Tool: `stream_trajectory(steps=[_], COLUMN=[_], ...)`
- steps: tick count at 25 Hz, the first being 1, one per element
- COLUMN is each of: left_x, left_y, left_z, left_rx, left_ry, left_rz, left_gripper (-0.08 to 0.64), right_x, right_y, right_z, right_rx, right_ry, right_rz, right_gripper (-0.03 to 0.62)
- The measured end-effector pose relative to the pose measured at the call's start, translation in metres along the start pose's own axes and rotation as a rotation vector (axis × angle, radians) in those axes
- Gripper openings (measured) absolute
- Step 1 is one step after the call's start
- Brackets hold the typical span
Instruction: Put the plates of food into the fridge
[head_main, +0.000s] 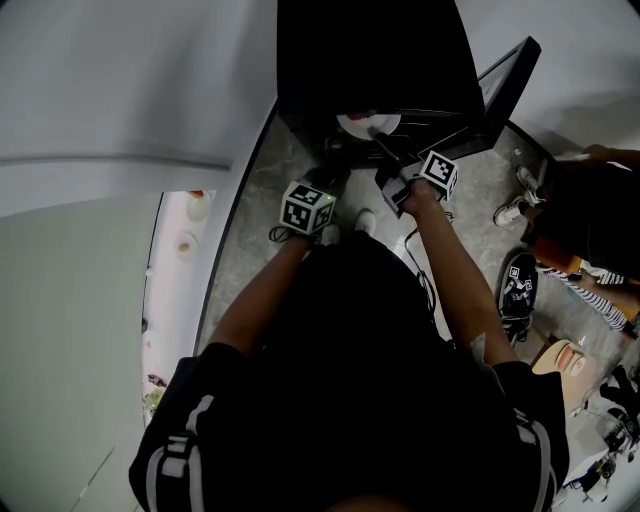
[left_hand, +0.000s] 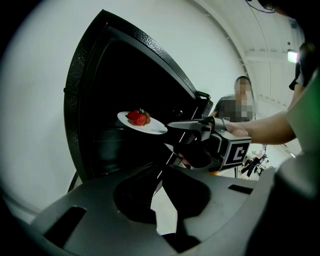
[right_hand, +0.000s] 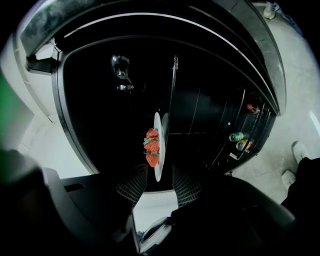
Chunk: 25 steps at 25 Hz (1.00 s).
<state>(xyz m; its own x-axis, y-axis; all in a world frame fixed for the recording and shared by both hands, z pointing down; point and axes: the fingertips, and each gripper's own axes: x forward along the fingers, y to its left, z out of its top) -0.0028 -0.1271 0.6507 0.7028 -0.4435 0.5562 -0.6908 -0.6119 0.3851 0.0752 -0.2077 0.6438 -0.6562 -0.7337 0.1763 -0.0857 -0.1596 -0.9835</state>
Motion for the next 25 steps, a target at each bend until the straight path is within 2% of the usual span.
stream_trajectory(steps=[3,7,14,25], left_x=[-0.001,-0.004,-0.012,-0.019], left_y=[0.000,0.001,0.008,-0.003], left_z=[-0.003,-0.004,-0.004,-0.006], left_rx=[0.001,-0.002,-0.016,-0.024], left_ry=[-0.001,-0.005,-0.024,-0.048], left_rz=[-0.003,-0.006,0.003,-0.015], left_gripper=[0.025,0.025,0.025,0.025], right_x=[-0.006,-0.015,-0.033,-0.049], right_y=[0.000,0.000,0.004,0.017], right_z=[-0.004,-0.007,-0.010,-0.021], right_rx=[-0.023,-0.100,-0.175,-0.324], right_ry=[0.015,0.022,0.000,-0.002], right_rz=[0.009,-0.015,-0.042,-0.049], right_gripper=[0.147,0.146,0.035,0.025])
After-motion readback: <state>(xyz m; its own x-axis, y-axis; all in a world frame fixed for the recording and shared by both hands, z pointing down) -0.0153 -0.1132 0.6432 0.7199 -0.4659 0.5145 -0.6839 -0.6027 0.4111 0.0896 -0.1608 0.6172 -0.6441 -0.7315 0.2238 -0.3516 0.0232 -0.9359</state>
